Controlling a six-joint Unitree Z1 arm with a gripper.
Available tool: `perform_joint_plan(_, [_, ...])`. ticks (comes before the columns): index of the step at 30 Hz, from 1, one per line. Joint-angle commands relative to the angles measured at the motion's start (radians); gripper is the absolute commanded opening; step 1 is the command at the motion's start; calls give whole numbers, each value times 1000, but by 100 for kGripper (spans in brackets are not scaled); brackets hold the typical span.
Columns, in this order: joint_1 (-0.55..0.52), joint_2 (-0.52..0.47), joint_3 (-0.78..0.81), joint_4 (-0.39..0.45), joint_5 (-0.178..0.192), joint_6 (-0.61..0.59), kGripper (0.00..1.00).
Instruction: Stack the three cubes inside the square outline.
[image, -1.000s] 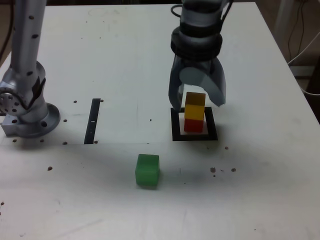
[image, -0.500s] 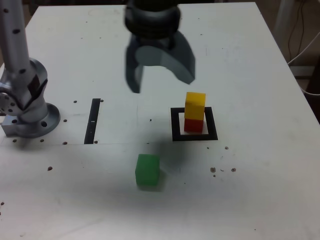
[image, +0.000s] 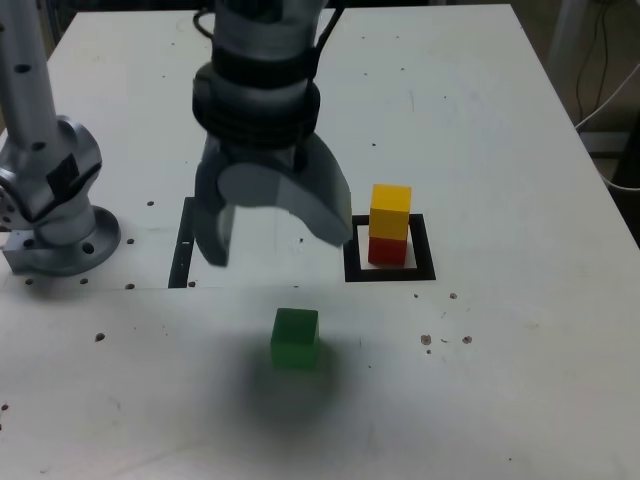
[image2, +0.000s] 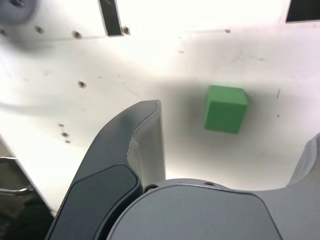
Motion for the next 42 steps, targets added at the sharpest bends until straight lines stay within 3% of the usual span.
perform_joint_plan(1, [-10, 8, 45, -58, -9, -5, 100])
perform_joint_plan(6, [-15, 15, 142, -174, -33, 9, 100])
perform_joint_plan(11, [-15, 44, 172, -193, -43, 35, 100])
perform_joint_plan(19, [-15, 140, 169, -225, -95, 126, 100])
perform_joint_plan(38, [-17, 178, 189, -342, -25, 131, 100])
perform_joint_plan(42, [-17, 196, 187, -349, -28, 127, 97])
